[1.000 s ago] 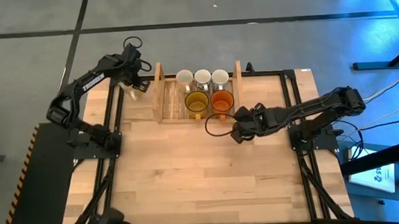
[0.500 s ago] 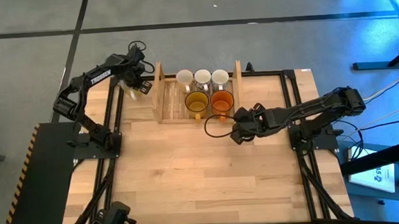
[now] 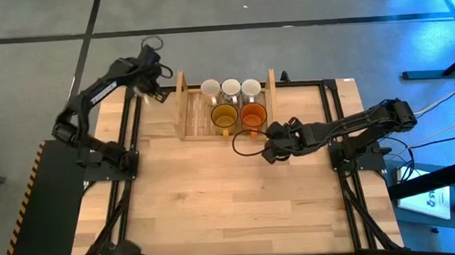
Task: Place coffee mugs
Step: Put the light yellow mug on the shelf
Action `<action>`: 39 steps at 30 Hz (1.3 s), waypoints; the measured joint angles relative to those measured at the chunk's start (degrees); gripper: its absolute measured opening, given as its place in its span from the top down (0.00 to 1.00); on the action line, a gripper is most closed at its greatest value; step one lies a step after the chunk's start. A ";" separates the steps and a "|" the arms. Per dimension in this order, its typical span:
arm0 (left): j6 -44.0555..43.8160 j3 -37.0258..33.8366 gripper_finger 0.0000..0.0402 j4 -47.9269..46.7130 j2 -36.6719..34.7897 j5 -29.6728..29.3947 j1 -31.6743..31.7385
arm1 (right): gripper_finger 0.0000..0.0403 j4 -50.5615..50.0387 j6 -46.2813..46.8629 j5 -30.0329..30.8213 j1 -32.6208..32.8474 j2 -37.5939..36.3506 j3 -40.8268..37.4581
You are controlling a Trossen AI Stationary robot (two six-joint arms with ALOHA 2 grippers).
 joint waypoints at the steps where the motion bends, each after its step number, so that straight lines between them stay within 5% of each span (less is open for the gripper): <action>1: 0.24 1.45 0.96 -0.58 -1.39 -0.92 -0.68 | 0.41 0.29 0.00 0.00 0.00 0.00 0.00; 17: -3.85 26.26 0.96 -5.15 -10.41 0.43 -17.73 | 0.41 1.44 -1.11 0.02 0.00 0.07 0.00; 28: -11.47 27.13 0.96 -5.57 -3.92 0.37 -32.25 | 0.41 1.46 -2.65 0.00 0.00 0.07 0.02; 39: -16.93 27.13 0.96 -10.07 6.19 1.79 -36.33 | 0.41 1.46 -2.69 -0.61 0.00 0.07 0.02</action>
